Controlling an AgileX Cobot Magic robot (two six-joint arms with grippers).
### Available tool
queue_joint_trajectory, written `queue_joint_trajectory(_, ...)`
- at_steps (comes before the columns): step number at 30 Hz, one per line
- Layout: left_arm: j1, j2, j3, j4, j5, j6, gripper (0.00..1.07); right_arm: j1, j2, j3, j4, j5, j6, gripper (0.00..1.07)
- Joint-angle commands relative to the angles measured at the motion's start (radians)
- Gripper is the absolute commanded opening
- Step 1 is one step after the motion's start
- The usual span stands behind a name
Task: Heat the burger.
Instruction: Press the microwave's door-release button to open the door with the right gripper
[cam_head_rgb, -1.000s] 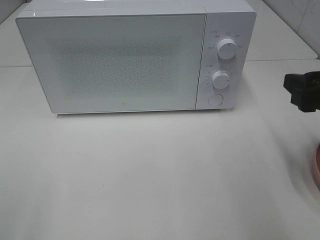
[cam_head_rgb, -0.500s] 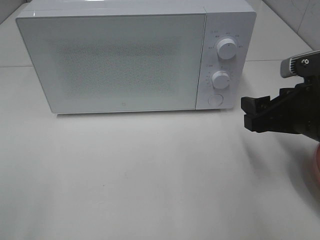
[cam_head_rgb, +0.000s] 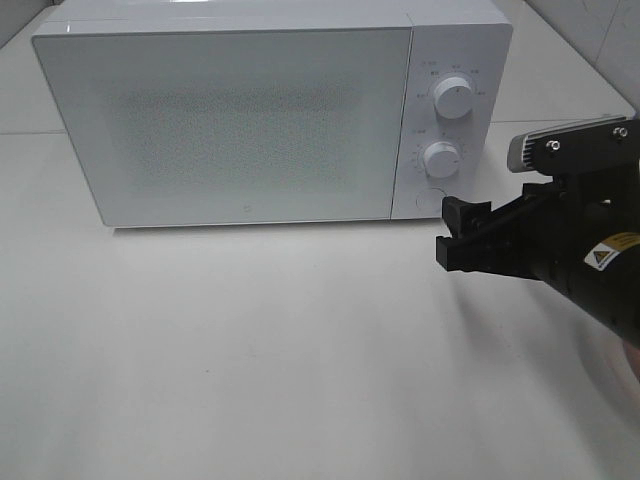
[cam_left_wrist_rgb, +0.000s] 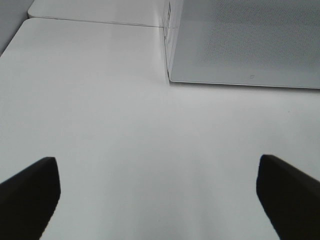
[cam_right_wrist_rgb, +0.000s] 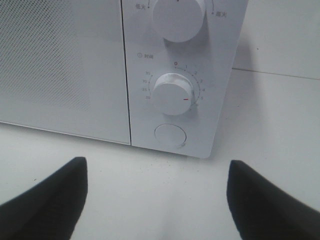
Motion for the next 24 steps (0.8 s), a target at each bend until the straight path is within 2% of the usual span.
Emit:
queue_joint_trajectory(1, 0.005, -0.014, 0.002, -0.006, 0.003, -0.002, 1.00, 0.024, 0.016, 0.000, 0.033, -0.029, -0.001, 0.74)
queue_joint_trajectory(7, 0.005, -0.014, 0.002, -0.006, 0.003, -0.002, 1.00, 0.032, 0.045, 0.000, 0.043, -0.031, 0.273, 0.69)
queue_joint_trajectory(9, 0.005, -0.014, 0.002, -0.006, 0.003, -0.002, 1.00, 0.032, 0.045, 0.000, 0.046, -0.031, 0.495, 0.63)
queue_joint_trajectory(10, 0.005, -0.014, 0.002, -0.006, 0.003, -0.002, 1.00, 0.032, 0.045, 0.000, 0.046, -0.031, 0.495, 0.63)
queue_joint_trajectory(12, 0.005, -0.014, 0.002, -0.006, 0.003, -0.002, 1.00, 0.032, 0.045, 0.000, 0.046, -0.028, 0.732, 0.54)
queue_joint_trajectory(13, 0.005, -0.014, 0.002, -0.006, 0.003, -0.002, 1.00, 0.032, 0.045, 0.000, 0.046, -0.028, 0.732, 0.54)
queue_joint_trajectory(15, 0.005, -0.014, 0.002, -0.006, 0.003, -0.002, 1.00, 0.032, 0.045, 0.000, 0.046, -0.030, 0.999, 0.33)
queue_joint_trajectory(18, 0.005, -0.014, 0.002, -0.006, 0.003, -0.002, 1.00, 0.032, 0.045, 0.000, 0.046, -0.034, 1.045, 0.27)
queue_joint_trajectory(19, 0.005, -0.014, 0.002, -0.006, 0.003, -0.002, 1.00, 0.032, 0.045, 0.000, 0.046, -0.035, 1.134, 0.13)
queue_joint_trajectory(20, 0.005, -0.014, 0.002, -0.006, 0.003, -0.002, 1.00, 0.032, 0.045, 0.000, 0.046, -0.035, 1.164, 0.07)
queue_joint_trajectory(21, 0.005, -0.014, 0.002, -0.006, 0.003, -0.002, 1.00, 0.032, 0.045, 0.000, 0.046, -0.035, 1.164, 0.07)
queue_joint_trajectory(22, 0.005, -0.014, 0.002, -0.006, 0.003, -0.002, 1.00, 0.032, 0.045, 0.000, 0.046, -0.035, 1.206, 0.00)
queue_joint_trajectory(24, 0.005, -0.014, 0.002, -0.006, 0.003, -0.002, 1.00, 0.032, 0.045, 0.000, 0.046, -0.030, 1.250, 0.00)
